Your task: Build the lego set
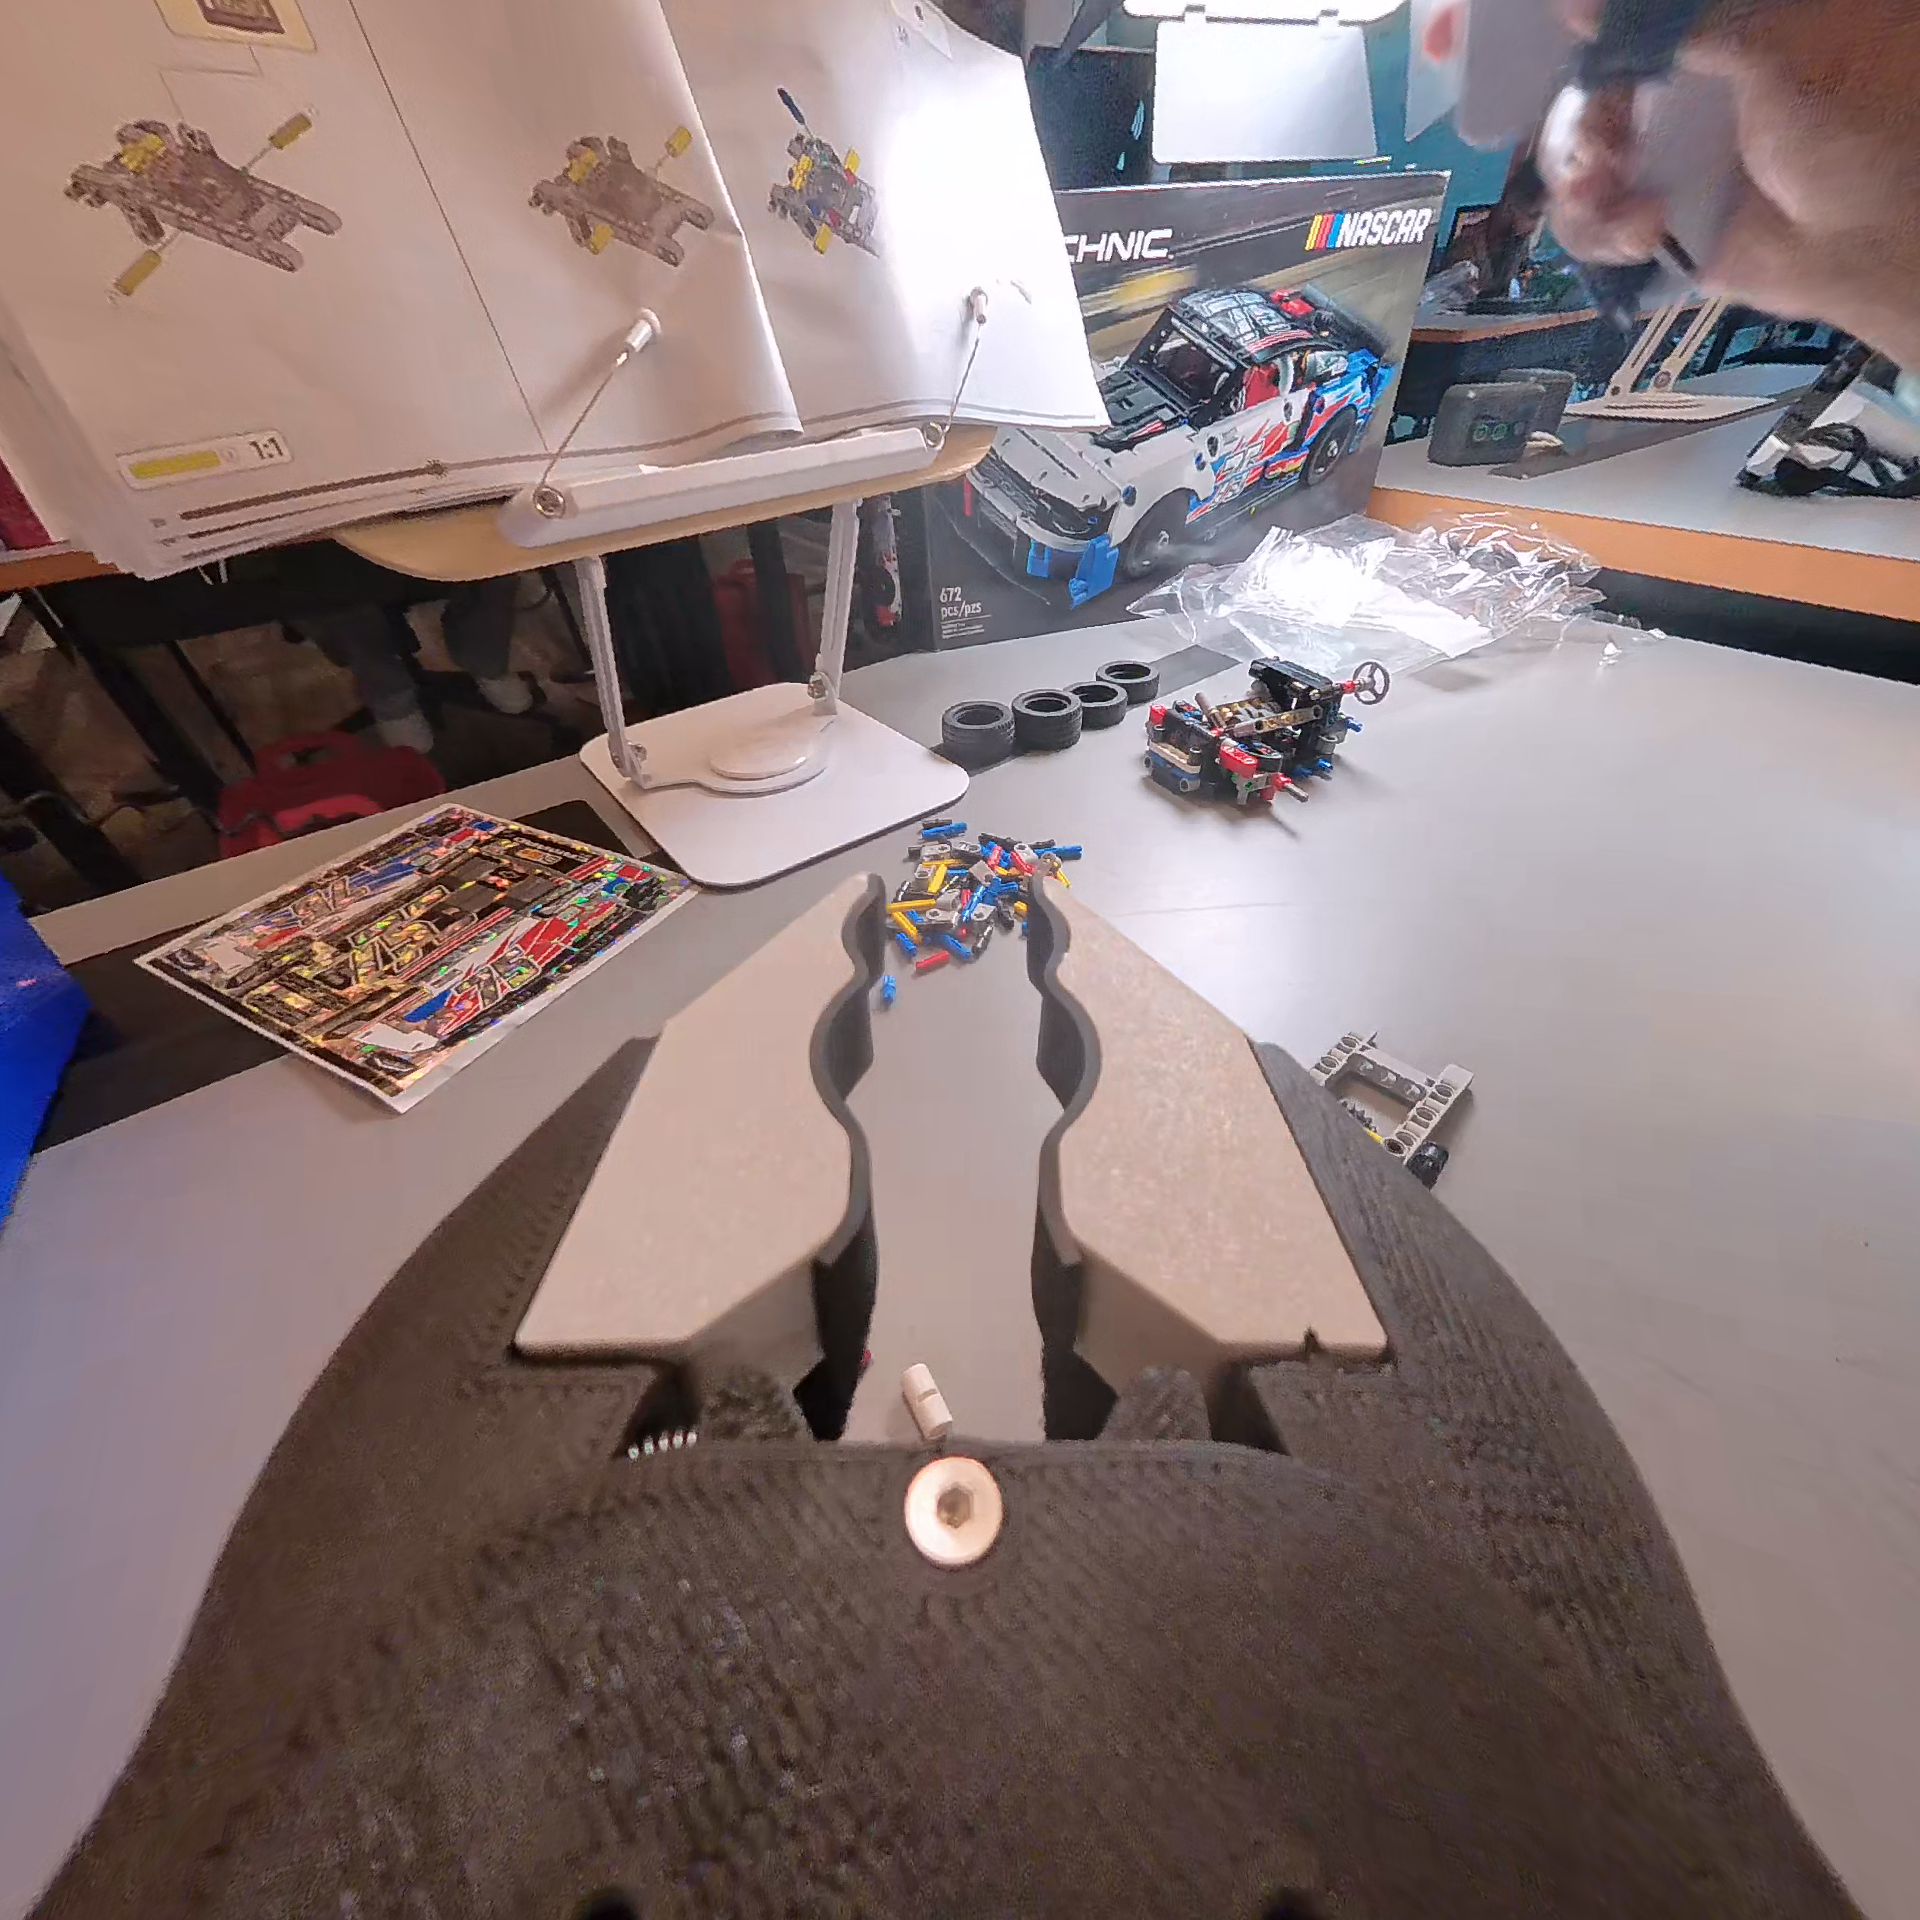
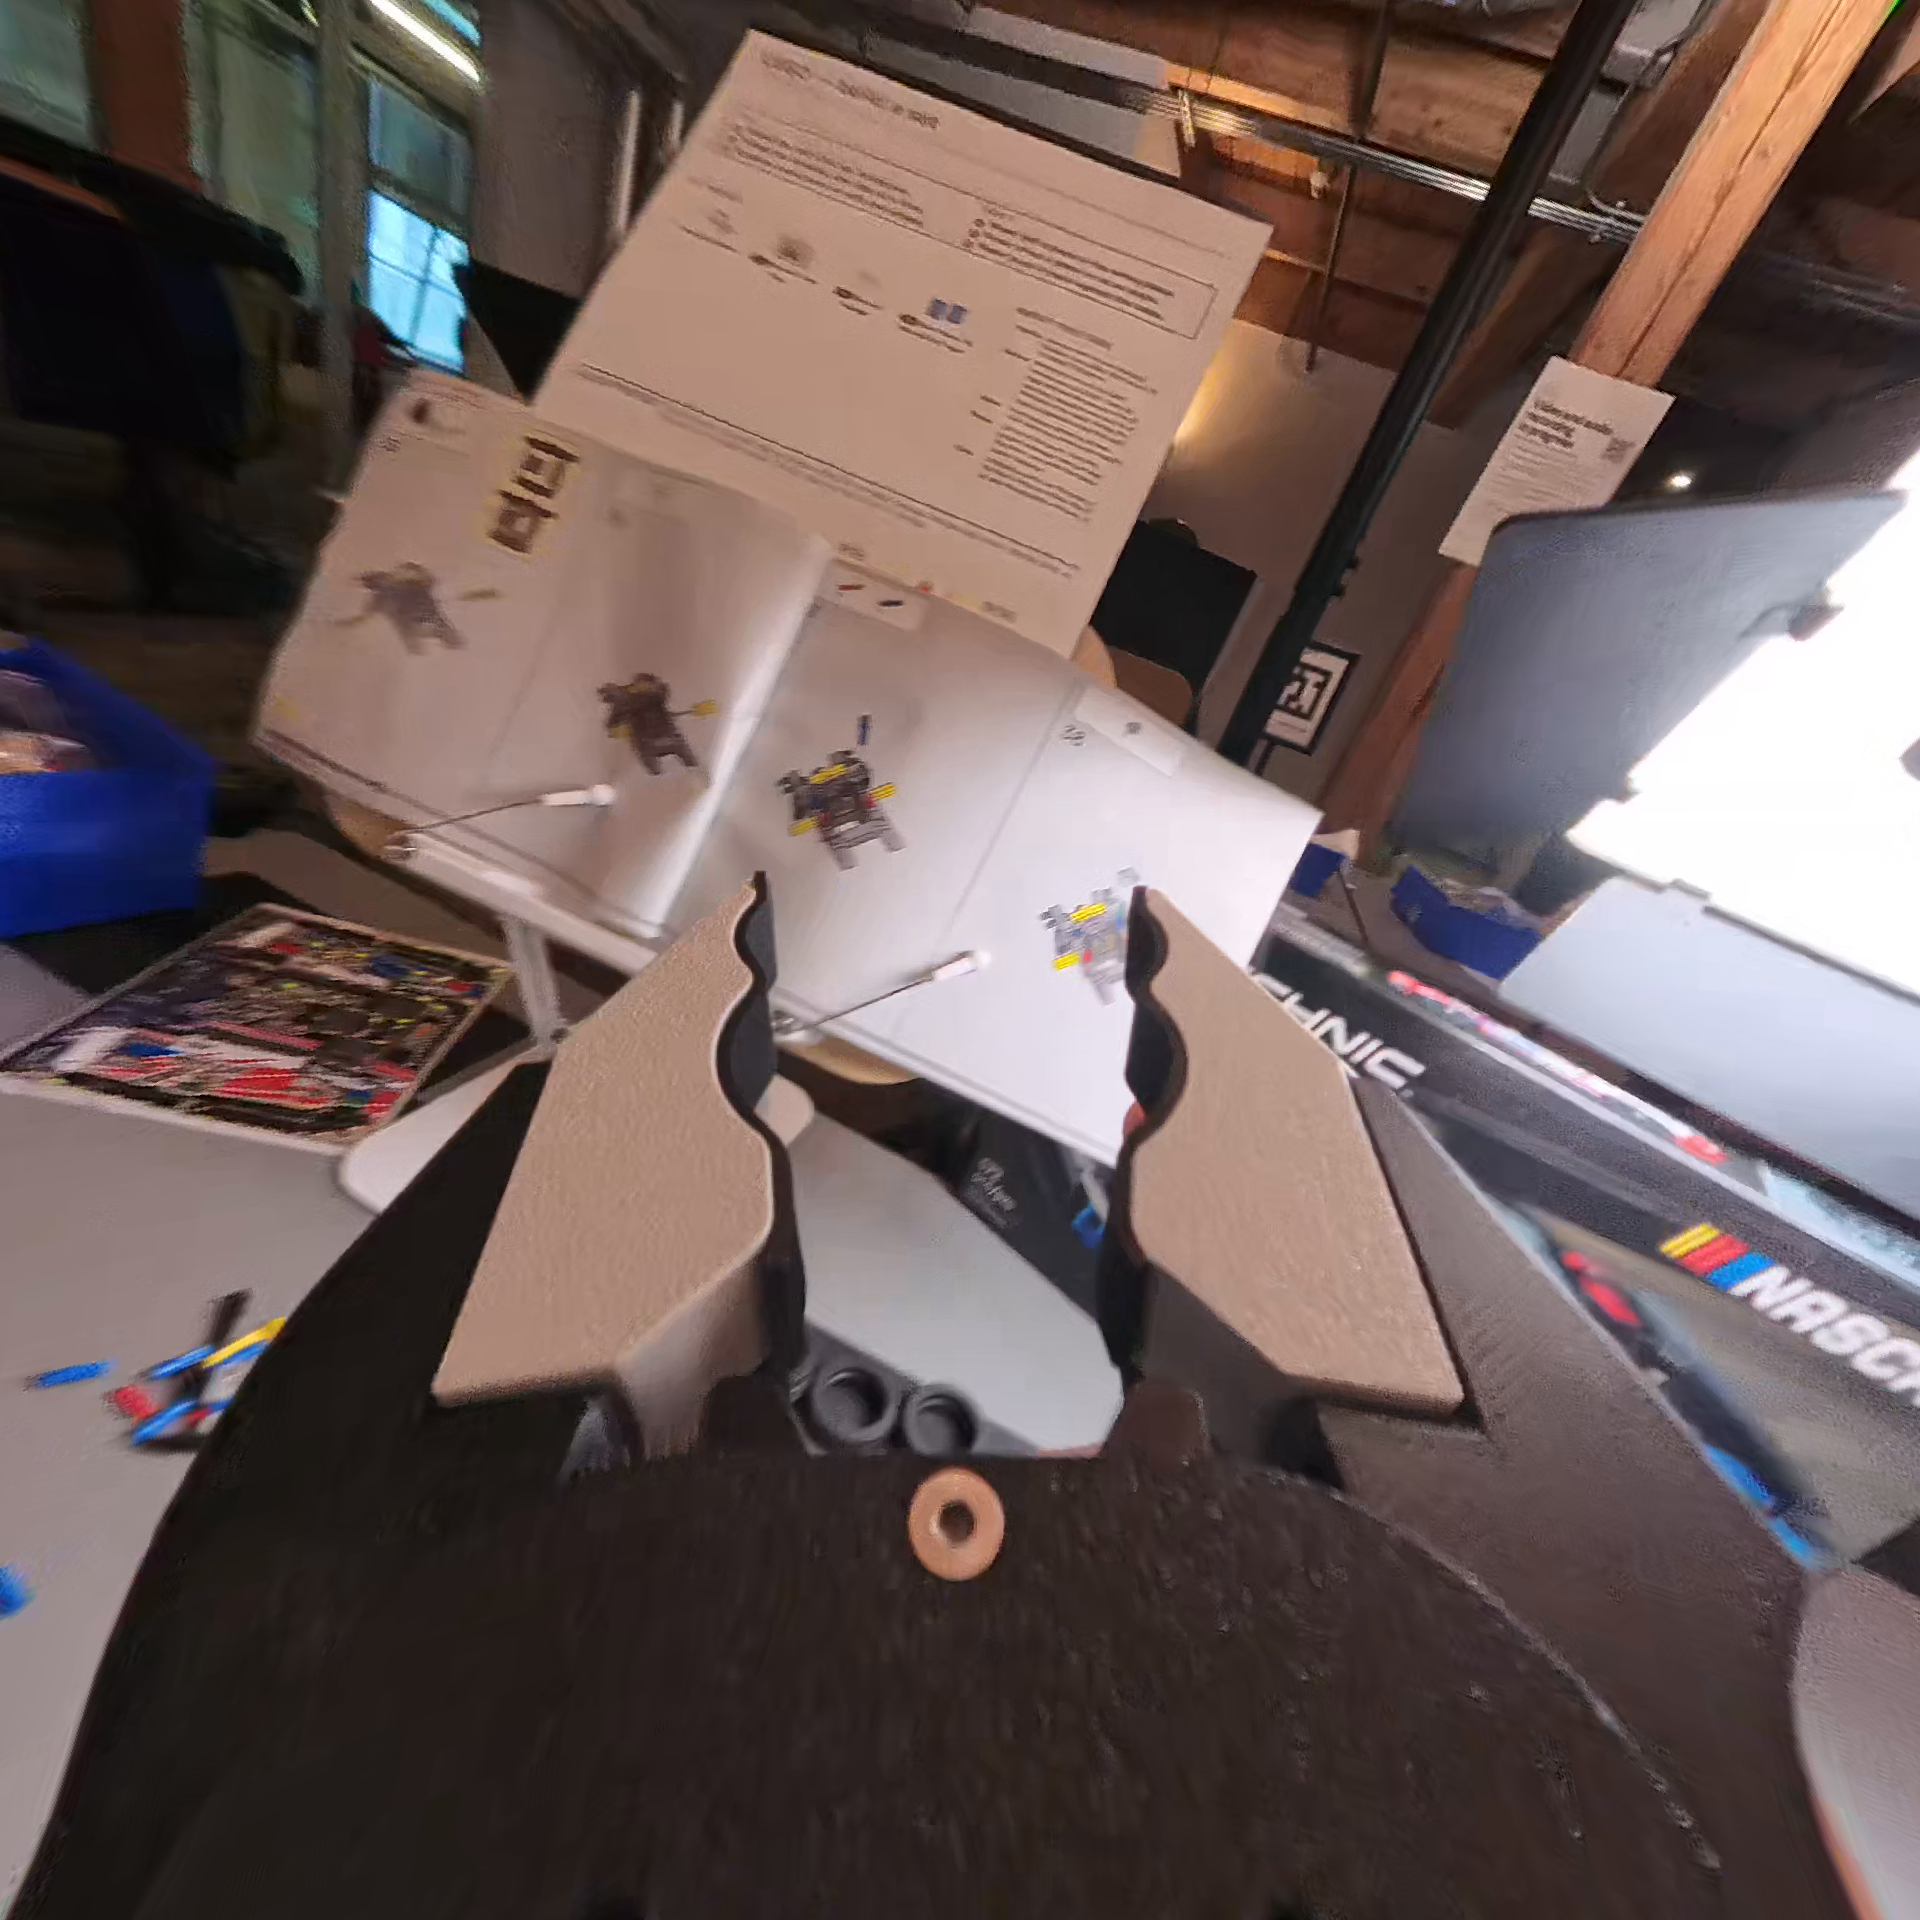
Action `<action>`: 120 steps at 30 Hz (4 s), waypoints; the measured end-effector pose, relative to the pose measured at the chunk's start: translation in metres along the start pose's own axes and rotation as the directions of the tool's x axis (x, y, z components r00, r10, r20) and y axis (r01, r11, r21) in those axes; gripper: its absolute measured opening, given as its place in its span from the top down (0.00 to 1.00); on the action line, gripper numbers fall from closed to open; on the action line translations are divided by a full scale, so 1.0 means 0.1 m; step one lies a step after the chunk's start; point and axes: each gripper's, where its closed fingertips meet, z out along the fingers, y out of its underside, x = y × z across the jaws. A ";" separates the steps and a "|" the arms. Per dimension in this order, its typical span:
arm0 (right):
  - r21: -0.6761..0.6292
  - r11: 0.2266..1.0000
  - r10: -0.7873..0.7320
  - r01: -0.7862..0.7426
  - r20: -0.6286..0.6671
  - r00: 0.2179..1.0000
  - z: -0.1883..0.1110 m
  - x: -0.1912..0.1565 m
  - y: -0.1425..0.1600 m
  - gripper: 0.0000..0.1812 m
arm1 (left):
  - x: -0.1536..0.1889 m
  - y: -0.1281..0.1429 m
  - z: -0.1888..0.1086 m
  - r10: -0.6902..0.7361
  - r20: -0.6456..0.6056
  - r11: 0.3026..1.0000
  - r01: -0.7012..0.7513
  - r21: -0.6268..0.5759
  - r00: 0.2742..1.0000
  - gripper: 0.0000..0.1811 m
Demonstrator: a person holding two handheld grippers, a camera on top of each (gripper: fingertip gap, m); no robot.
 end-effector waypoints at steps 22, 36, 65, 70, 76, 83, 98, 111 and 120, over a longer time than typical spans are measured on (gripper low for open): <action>0.038 0.975 0.213 -0.220 0.135 0.968 -1.40 -1.13 1.13 0.67 | -0.30 0.20 0.07 0.022 0.109 1.000 -0.021 -0.018 0.994 0.82; -0.020 0.948 0.318 -0.318 0.115 0.941 -1.34 -1.07 1.29 0.69 | -1.14 -0.95 0.41 -0.006 0.258 0.982 -0.044 0.186 0.966 0.86; -0.124 0.960 0.261 -0.250 0.088 0.961 -1.27 -1.04 1.62 0.74 | -3.09 -1.95 1.92 -0.097 0.373 0.976 0.016 0.216 0.923 1.00; -0.133 0.961 0.254 -0.242 0.082 0.964 -1.26 -1.04 1.66 0.74 | -3.08 -1.99 1.94 -0.081 0.366 0.977 0.001 0.214 0.927 1.00; -0.141 0.962 0.246 -0.234 0.080 0.966 -1.25 -1.04 1.68 0.75 | -3.07 -2.00 1.96 -0.063 0.374 0.980 -0.014 0.200 0.925 1.00; -0.138 0.963 0.245 -0.233 0.079 0.966 -1.25 -1.04 1.68 0.75 | -2.99 -1.98 2.00 -0.048 0.365 0.980 -0.026 0.196 0.930 1.00; -0.150 0.962 0.244 -0.230 0.088 0.966 -1.25 -1.06 1.70 0.75 | -2.92 -2.00 2.07 -0.037 0.357 0.980 -0.036 0.196 0.933 1.00; -0.155 0.961 0.244 -0.228 0.093 0.965 -1.25 -1.08 1.70 0.75 | -2.88 -2.02 2.10 -0.021 0.353 0.980 -0.050 0.192 0.936 1.00; -0.157 0.962 0.241 -0.224 0.098 0.966 -1.25 -1.09 1.71 0.75 | -2.81 -1.99 2.14 0.005 0.346 0.982 -0.071 0.177 0.938 1.00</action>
